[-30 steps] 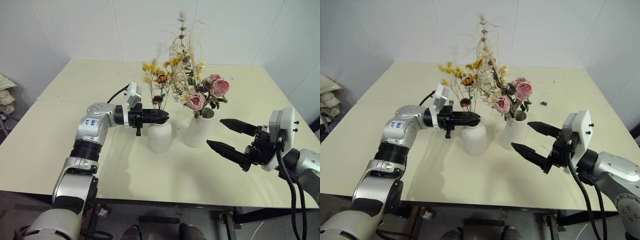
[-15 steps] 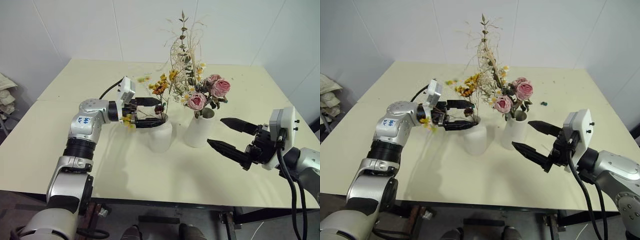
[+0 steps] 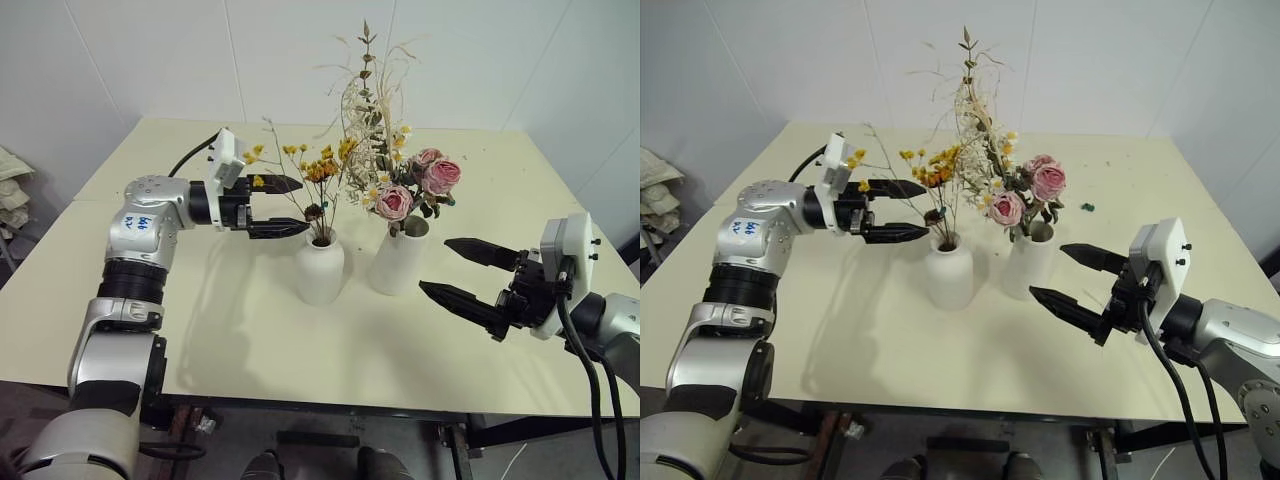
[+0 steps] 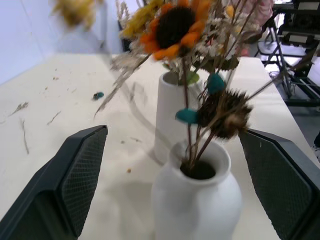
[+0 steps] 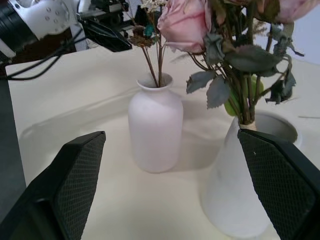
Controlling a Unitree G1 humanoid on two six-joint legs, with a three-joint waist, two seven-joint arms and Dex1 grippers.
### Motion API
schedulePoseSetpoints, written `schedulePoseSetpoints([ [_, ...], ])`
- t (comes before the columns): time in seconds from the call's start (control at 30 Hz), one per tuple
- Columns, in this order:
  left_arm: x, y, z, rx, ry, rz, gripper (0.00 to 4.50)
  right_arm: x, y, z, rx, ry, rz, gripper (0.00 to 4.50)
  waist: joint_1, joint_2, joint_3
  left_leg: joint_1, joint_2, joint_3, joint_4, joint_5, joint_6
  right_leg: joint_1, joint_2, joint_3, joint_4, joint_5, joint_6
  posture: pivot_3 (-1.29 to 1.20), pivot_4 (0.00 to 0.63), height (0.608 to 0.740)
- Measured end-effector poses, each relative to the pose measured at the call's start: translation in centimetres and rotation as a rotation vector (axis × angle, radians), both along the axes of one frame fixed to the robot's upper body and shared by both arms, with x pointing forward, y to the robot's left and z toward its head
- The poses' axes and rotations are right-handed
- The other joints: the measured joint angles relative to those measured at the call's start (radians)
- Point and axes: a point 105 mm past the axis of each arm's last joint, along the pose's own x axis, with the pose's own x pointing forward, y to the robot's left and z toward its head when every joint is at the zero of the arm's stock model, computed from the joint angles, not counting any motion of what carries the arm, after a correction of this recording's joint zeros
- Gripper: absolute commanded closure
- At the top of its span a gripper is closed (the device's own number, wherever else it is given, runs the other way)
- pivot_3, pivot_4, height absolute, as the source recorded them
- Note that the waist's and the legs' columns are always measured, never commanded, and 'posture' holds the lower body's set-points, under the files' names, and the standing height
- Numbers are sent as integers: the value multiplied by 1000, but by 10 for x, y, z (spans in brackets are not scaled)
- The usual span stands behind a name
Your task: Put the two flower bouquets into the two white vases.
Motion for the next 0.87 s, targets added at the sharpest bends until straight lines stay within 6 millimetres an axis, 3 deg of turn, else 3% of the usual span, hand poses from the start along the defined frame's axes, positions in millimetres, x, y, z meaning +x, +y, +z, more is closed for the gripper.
schedulePoseSetpoints([
  [0.23,-4,24,1,64,-13,49,14,-1,-20,1,-52,25,-31,0,-1,0,0,0,0,0,0,0,0,0,0,0,0,0,0,0,150,740],
  [0.43,-9,46,-10,75,2,83,14,-2,-44,-1,-77,63,-72,0,-1,0,0,0,0,0,0,0,0,0,0,0,1,0,-1,0,150,740],
  [0.63,-13,55,-15,77,35,61,14,3,-69,3,-82,71,-129,0,-1,0,0,1,0,0,0,0,0,0,0,0,1,0,-1,0,150,740],
  [0.73,-10,71,-24,46,73,110,14,2,-83,4,-76,70,-165,0,-4,0,0,1,0,0,0,0,0,0,0,0,2,-1,-1,0,150,740],
  [0.87,-9,78,-23,33,60,138,14,6,-88,10,-76,37,-181,0,-5,0,0,1,0,0,0,0,0,0,0,0,2,-1,-1,0,150,740],
])
